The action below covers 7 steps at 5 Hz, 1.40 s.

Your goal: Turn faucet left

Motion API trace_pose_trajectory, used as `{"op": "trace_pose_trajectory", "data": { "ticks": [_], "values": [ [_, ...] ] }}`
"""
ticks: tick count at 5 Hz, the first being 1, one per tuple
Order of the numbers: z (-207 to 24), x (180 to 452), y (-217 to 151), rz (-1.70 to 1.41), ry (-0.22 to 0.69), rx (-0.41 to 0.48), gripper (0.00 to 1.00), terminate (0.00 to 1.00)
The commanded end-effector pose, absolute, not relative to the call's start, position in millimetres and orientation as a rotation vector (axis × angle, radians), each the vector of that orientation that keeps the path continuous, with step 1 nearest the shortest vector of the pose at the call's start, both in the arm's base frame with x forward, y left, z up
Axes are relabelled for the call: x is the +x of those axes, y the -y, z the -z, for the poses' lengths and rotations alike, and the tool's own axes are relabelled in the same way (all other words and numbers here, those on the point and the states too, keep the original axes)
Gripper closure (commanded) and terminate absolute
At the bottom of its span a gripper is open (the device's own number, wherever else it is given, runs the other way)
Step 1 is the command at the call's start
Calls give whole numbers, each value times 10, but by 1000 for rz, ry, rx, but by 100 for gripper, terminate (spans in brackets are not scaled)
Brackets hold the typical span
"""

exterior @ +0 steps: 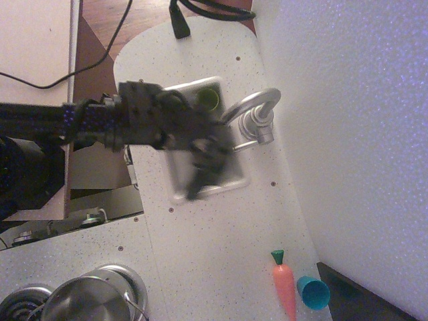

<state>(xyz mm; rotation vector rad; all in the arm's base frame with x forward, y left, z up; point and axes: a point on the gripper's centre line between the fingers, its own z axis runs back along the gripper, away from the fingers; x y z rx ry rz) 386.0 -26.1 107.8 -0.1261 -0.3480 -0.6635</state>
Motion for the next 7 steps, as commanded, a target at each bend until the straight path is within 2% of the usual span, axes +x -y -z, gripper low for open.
{"op": "trace_pose_trajectory", "data": {
  "ticks": [1, 2, 3, 4, 5, 6, 7],
  "values": [
    [-957, 4362, 134, 718, 456, -59, 0, 0],
    [-572, 4016, 89, 724, 351, -40, 0, 0],
    [-955, 3628, -382, 464, 563, -158, 0, 0],
    [-1406, 3494, -883, 254, 713, -135, 0, 0],
    [-1636, 3582, -1388, 165, 750, -122, 0, 0],
    [-1850, 3749, -1871, 115, 761, -14, 0, 0],
    [-2066, 3633, -2007, 73, 818, 64, 0, 0]
  ]
}}
